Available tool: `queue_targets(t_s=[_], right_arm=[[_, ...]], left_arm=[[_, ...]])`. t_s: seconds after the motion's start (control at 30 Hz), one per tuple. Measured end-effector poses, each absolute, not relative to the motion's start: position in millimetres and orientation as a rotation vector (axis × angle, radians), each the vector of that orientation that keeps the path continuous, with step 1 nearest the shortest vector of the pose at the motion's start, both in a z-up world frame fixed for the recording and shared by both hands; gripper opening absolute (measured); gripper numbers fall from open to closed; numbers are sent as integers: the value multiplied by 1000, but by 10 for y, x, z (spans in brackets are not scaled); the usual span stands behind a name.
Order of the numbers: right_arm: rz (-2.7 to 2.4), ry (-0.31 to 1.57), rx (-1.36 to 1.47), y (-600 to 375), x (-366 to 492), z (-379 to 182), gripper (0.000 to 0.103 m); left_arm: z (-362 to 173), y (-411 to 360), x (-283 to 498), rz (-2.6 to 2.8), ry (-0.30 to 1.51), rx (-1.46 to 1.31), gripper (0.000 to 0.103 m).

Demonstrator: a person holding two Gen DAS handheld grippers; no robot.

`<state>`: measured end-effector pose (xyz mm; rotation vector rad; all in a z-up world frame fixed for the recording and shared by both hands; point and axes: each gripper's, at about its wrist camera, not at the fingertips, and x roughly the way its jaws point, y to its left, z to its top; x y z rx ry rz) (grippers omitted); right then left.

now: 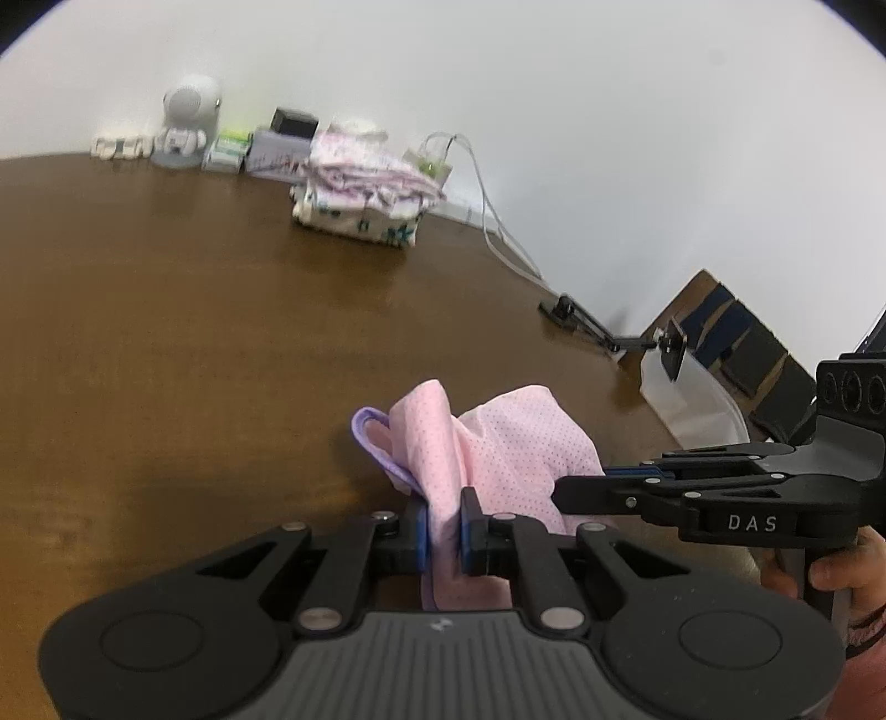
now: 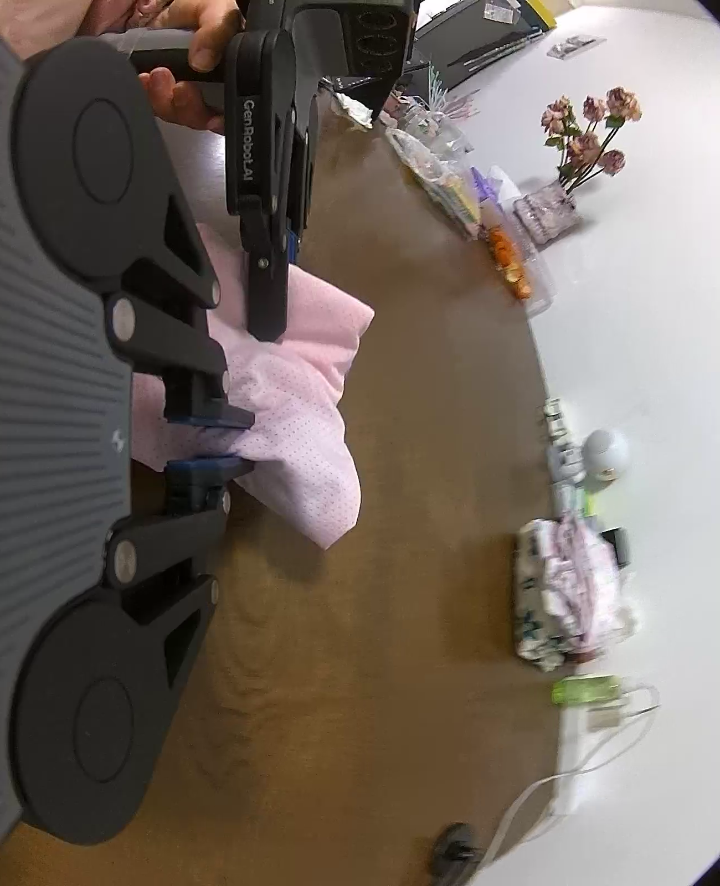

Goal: Fold clothes
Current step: 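Carry the pink bundle with both grippers to the clothes stack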

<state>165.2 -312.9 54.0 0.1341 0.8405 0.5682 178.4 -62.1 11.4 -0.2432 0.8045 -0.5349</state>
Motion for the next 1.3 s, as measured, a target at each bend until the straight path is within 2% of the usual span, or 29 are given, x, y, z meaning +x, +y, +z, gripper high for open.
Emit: queue_targets(t_s=[0.37, 0.57, 0.8, 0.97, 1.1, 1.3], right_arm=[[504, 690, 150, -3122, 2069, 1122, 10], [456, 600, 160, -3086, 2625, 1560, 10], [378, 535, 158, -3138, 3645, 1846, 10], [354, 566, 179, -3223, 4493, 1705, 10], [362, 640, 204, -3312, 5081, 1355, 10], [347, 705, 228, -3427, 5464, 862, 10]], left_arm=[[806, -695, 2355, -568, 658, -183, 9], [1248, -873, 3057, -534, 592, -153, 9], [1512, -1001, 4135, -494, 569, -186, 9], [1303, -971, 4948, -481, 609, -236, 9], [970, -894, 5336, -478, 661, -273, 9], [506, -766, 5752, -483, 742, -338, 10]])
